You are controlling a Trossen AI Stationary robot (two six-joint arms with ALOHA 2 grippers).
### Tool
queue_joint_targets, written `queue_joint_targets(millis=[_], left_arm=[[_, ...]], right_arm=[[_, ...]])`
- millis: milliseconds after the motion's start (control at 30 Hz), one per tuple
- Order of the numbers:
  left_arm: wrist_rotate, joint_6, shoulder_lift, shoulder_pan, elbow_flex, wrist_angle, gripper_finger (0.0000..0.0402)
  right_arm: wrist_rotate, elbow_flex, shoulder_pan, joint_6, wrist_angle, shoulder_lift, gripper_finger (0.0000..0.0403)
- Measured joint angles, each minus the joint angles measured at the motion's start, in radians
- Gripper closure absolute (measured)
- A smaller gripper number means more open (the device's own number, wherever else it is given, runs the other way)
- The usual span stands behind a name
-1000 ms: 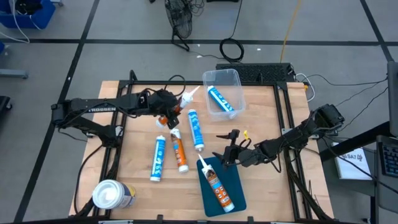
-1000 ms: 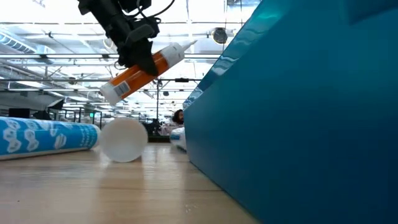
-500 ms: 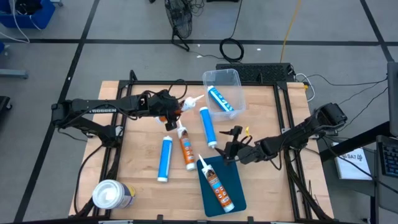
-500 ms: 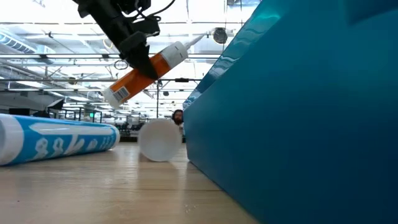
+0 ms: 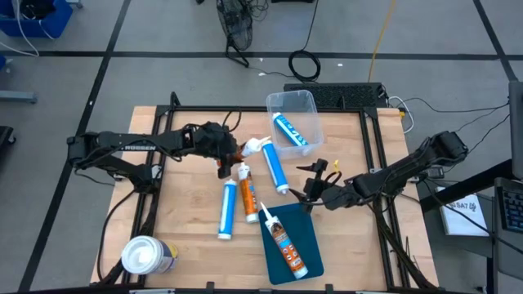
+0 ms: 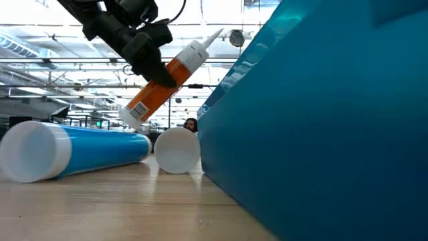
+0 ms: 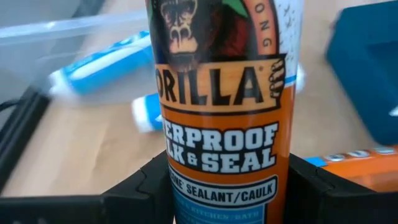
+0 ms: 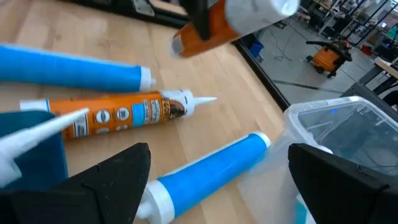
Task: Sort silicone sealant tubes
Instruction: Put the left orange sealant into the blue bin
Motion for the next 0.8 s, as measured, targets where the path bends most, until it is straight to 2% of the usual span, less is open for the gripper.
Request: queue_joint_targets(millis=[367,567,700,800], left_arm=[[0.238,0.054,-0.031,0.082,-0.075,0.124,0.0196],[0.471,0.025,-0.034,0.122,-0.149,0.353,0.0196],[0.516,0.011,-0.033,0.123,-0.174,0.418,0.0196],[0.548,0.005,-0.055,0.12,-0.182,0.405,0.0196]], right_arm=[[-0.007,0.0,-0.014,0.02,0.017,-0.002,0.0044],[-0.198,0.0,-0.054,0.03,0.055,-0.001,0.0044],[-0.205,0.0,-0.077,0.028,0.055,-0.001,0.0044],[-0.206,0.0,-0.092,0.026,0.036,-0.001,0.0044]])
